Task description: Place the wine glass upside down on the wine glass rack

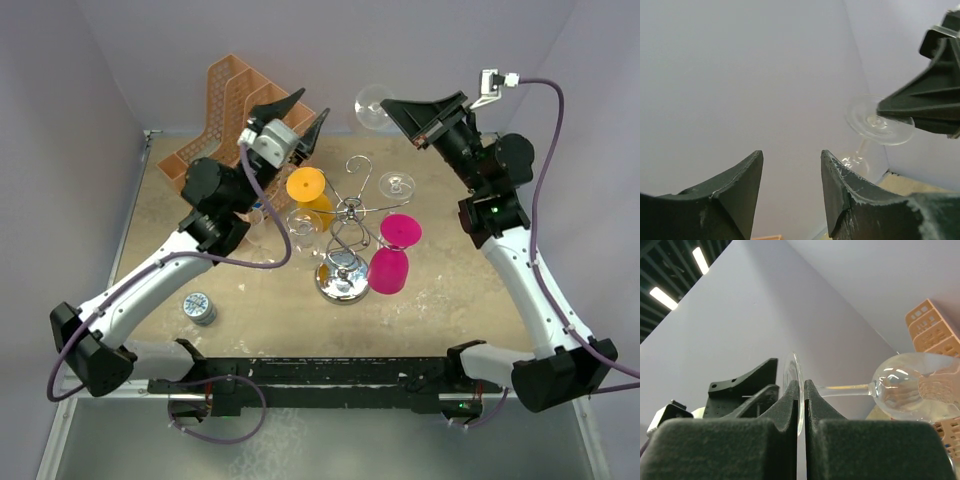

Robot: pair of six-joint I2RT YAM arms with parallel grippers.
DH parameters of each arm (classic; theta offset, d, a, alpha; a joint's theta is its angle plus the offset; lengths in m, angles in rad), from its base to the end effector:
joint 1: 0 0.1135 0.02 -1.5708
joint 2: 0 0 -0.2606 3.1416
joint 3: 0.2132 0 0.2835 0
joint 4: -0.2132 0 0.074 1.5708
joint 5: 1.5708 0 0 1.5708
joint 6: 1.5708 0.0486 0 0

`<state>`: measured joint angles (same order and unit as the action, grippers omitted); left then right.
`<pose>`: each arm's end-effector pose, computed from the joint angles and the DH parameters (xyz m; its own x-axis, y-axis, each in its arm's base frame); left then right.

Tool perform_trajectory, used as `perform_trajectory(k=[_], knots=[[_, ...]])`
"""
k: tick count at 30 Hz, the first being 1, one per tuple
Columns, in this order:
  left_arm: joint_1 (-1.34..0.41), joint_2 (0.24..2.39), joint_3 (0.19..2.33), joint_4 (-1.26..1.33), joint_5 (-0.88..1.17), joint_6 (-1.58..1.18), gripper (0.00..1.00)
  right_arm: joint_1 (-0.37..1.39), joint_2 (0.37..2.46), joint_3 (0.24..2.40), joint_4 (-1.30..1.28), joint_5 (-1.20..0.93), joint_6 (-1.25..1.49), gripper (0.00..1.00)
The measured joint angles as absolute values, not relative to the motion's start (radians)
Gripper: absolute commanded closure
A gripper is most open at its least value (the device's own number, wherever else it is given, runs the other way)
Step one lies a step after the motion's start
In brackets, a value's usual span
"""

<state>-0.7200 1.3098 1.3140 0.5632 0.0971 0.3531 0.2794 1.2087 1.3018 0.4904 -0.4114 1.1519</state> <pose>0.2471 -0.2230 0.4922 0.6273 -0.0924 -0.7733 0.5337 0.7741 0.3405 0.2800 0.1006 0.5080 -0.3085 0.7826 -0.5407 -0.7171 0.1821 0.6728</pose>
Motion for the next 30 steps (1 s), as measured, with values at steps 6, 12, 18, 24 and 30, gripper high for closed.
perform_trajectory(k=[6,12,18,24,30], knots=[[-0.720,1.194,1.252,0.527,-0.137,0.203,0.51,0.279,1.217,1.303,0.437,-0.385,1.147,1.00],[-0.720,1.039,1.246,0.283,-0.326,0.033,0.50,0.279,1.272,1.339,0.374,-0.388,1.100,1.00],[-0.720,0.837,1.149,0.058,-0.442,-0.073,0.50,0.279,1.325,1.365,0.316,-0.393,1.039,1.00],[-0.720,0.650,0.968,-0.037,-0.535,-0.148,0.49,0.279,1.380,1.405,0.259,-0.433,0.986,1.00],[-0.720,0.624,0.918,-0.099,-0.544,-0.197,0.49,0.279,1.447,1.492,0.176,-0.482,0.922,1.00]])
